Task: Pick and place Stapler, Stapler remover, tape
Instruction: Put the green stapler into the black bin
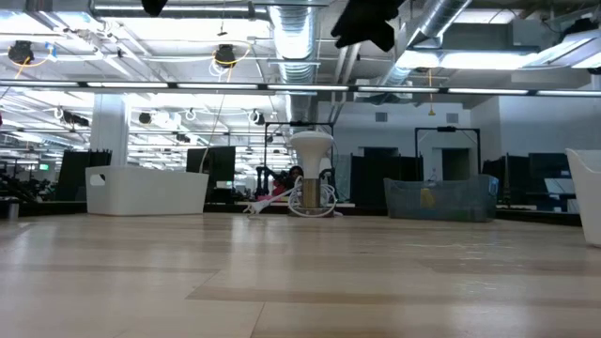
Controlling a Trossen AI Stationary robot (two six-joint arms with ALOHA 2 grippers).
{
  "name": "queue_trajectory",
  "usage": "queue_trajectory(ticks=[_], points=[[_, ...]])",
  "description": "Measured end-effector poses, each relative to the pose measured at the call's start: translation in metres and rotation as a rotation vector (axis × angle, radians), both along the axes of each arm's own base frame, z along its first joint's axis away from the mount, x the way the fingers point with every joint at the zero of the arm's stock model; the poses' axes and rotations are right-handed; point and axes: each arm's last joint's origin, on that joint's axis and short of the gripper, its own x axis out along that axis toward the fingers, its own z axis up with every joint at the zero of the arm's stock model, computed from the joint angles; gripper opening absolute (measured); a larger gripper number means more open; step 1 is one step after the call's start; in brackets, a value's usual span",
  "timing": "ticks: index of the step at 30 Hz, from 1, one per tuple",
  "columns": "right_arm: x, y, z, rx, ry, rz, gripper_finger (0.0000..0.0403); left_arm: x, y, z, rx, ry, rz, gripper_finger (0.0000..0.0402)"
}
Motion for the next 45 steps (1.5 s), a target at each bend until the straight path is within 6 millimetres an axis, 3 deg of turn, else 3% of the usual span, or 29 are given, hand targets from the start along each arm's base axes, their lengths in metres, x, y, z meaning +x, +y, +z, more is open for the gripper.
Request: queue_trajectory(ticks=[9, 19, 26, 32, 39, 45], points=[[0.004, 0.013, 0.002, 0.023, -0.034, 0.019, 0.0118, 0.000, -0.003, 0.000, 0.046, 0.025, -0.077, 0.0101], [0.006, 0.027, 0.002, 0.044, -0.032, 0.047, 0.0118, -0.015, -0.017, -0.020, 0.031, 0.252, -0.243, 0.0041], [0.006, 0.024, 0.002, 0.033, -0.031, 0.026, 0.0118, -0.022, -0.030, -0.025, -0.030, 0.314, -0.354, 0.0007], [0.005, 0.020, 0.002, 0.037, -0.032, -0.002, 0.0118, -0.033, -0.036, -0.028, -0.066, 0.425, -0.362, 0.0003], [0.005, 0.019, 0.002, 0.053, -0.035, -0.017, 0.0118, -0.047, -0.042, -0.004, -0.098, 0.585, -0.337, 0.0003], [0.010, 0.019, -0.003, 0.055, -0.022, -0.018, 0.0118, -0.039, -0.068, -0.027, -0.086, 0.802, -0.395, 0.0003]])
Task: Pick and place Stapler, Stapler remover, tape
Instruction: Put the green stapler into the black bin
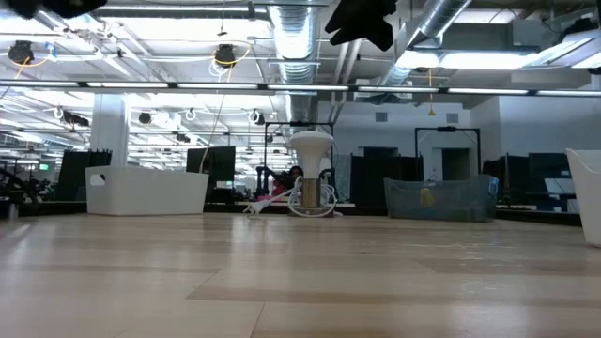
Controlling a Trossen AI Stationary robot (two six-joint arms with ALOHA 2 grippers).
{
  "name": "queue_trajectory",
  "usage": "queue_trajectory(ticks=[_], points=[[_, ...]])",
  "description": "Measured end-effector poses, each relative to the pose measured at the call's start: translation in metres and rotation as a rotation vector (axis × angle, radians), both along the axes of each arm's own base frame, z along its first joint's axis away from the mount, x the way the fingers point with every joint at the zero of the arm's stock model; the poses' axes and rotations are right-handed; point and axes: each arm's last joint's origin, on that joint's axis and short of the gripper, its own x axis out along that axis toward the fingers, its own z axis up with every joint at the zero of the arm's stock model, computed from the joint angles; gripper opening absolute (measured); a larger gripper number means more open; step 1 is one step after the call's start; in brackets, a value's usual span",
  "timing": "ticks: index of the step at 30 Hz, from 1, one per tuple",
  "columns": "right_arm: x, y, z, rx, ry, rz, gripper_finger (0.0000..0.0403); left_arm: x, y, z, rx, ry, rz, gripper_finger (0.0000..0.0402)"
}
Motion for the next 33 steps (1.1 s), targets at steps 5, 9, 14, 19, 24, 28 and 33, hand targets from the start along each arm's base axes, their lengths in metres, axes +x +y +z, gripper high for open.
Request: queue_trajectory(ticks=[5, 9, 14, 19, 24, 28, 33], points=[[0.000, 0.001, 0.000, 0.000, -0.002, 0.003, 0.0118, 0.007, -0.028, -0.034, 0.053, 0.162, -0.081, 0.0003], [0.000, 0.001, 0.000, 0.000, -0.002, 0.003, 0.0118, 0.010, -0.049, -0.049, 0.026, 0.141, -0.139, 0.0003], [0.000, 0.001, 0.000, 0.000, -0.002, 0.003, 0.0118, 0.013, -0.061, -0.064, -0.084, 0.070, -0.146, 0.0003], [0.000, 0.001, 0.000, 0.000, -0.002, 0.003, 0.0118, 0.005, -0.062, -0.090, -0.200, 0.205, -0.099, 0.0003], [0.000, 0.001, 0.000, 0.000, -0.002, 0.003, 0.0118, -0.003, -0.063, -0.113, -0.289, 0.297, -0.026, 0.0015], [0.000, 0.001, 0.000, 0.000, -0.002, 0.003, 0.0118, -0.004, -0.064, -0.123, -0.349, 0.309, -0.007, 0.0048], [0.000, 0.001, 0.000, 0.010, -0.003, -0.004, 0.0118, -0.005, -0.062, -0.133, -0.339, 0.292, 0.007, 0.0097]])
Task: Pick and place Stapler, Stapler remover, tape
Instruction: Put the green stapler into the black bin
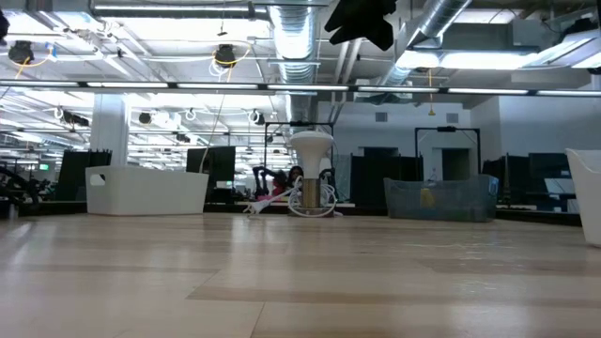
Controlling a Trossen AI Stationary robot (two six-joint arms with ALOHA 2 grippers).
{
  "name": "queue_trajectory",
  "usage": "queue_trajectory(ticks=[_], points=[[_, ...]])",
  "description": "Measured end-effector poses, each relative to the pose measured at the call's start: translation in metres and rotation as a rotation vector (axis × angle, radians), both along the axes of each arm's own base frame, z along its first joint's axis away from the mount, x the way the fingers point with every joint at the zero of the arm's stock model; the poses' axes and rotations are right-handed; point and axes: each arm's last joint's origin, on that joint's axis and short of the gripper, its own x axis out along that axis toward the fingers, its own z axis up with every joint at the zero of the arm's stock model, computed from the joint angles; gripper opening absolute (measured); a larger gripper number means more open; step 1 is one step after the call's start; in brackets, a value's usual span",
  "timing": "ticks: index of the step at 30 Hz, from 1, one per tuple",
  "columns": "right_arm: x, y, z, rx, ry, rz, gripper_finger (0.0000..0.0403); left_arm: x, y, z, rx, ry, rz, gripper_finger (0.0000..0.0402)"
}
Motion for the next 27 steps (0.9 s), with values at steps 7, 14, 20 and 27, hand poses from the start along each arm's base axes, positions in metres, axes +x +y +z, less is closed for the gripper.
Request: queue_trajectory(ticks=[7, 14, 20, 27], points=[[0.000, 0.000, 0.000, 0.004, 0.000, -0.003, 0.0118, -0.003, 0.005, -0.017, 0.015, -0.004, 0.024, 0.0159], [0.000, 0.000, 0.000, 0.004, 0.000, -0.003, 0.0118, -0.005, 0.009, -0.029, 0.017, -0.039, 0.047, 0.0183], [0.000, 0.000, 0.000, 0.004, 0.000, -0.003, 0.0118, -0.007, 0.010, -0.034, 0.012, -0.037, 0.045, 0.0178], [0.000, 0.000, 0.000, 0.004, -0.001, -0.003, 0.0118, -0.006, 0.006, -0.048, 0.005, -0.005, 0.027, 0.0176]])
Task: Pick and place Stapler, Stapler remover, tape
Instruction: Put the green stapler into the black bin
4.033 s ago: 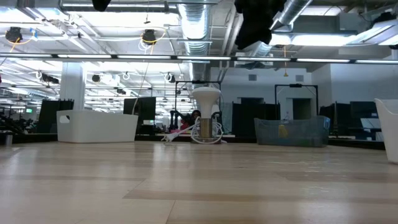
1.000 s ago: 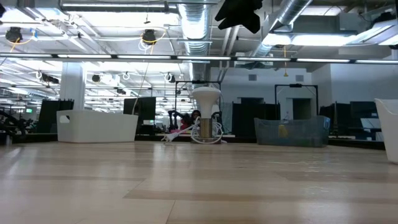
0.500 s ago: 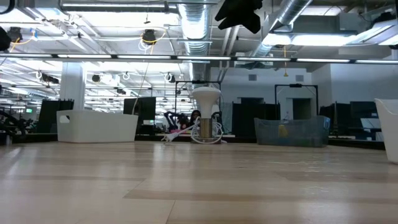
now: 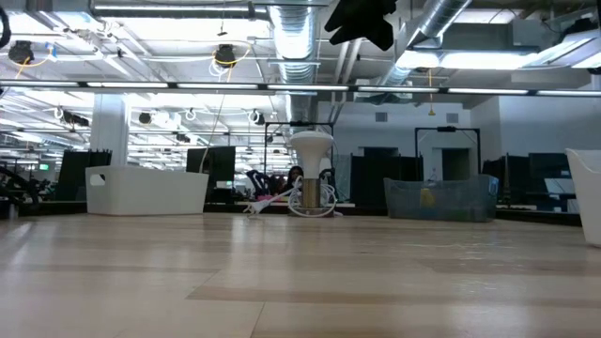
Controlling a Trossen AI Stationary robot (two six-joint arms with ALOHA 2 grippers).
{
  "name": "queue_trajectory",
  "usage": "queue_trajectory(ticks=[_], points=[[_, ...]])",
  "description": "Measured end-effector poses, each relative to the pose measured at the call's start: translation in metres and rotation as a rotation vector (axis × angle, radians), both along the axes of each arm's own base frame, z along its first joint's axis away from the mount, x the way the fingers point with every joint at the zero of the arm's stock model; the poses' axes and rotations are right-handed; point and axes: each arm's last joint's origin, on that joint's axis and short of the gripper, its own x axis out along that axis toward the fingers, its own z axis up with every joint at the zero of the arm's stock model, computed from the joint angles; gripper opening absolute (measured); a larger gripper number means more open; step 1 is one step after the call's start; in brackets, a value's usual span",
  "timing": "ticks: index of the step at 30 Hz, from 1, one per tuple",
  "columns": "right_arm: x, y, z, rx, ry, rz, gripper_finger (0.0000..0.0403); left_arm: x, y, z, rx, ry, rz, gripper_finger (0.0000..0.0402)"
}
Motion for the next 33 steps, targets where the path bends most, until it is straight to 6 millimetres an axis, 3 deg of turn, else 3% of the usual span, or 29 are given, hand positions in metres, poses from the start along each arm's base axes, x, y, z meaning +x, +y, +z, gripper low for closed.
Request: queue_trajectory(ticks=[5, 11, 23, 33], points=[[0.0000, 0.0000, 0.0000, 0.000, 0.000, 0.000, 0.0118, 0.0038, -0.0055, -0.0117, 0.004, 0.047, -0.012, 0.0176], [0.0000, 0.0000, 0.0000, 0.000, 0.000, 0.000, 0.0118, 0.0051, -0.0068, -0.0122, -0.007, 0.024, -0.007, 0.0170], [0.0000, 0.0000, 0.0000, 0.000, 0.000, 0.000, 0.0118, 0.0063, -0.0079, -0.0123, -0.020, 0.018, 0.018, 0.0045], [-0.0005, -0.0005, -0.0005, -0.003, 0.007, 0.001, 0.0118, 0.0063, -0.0080, -0.0125, -0.025, 0.023, 0.033, 0.0034]])
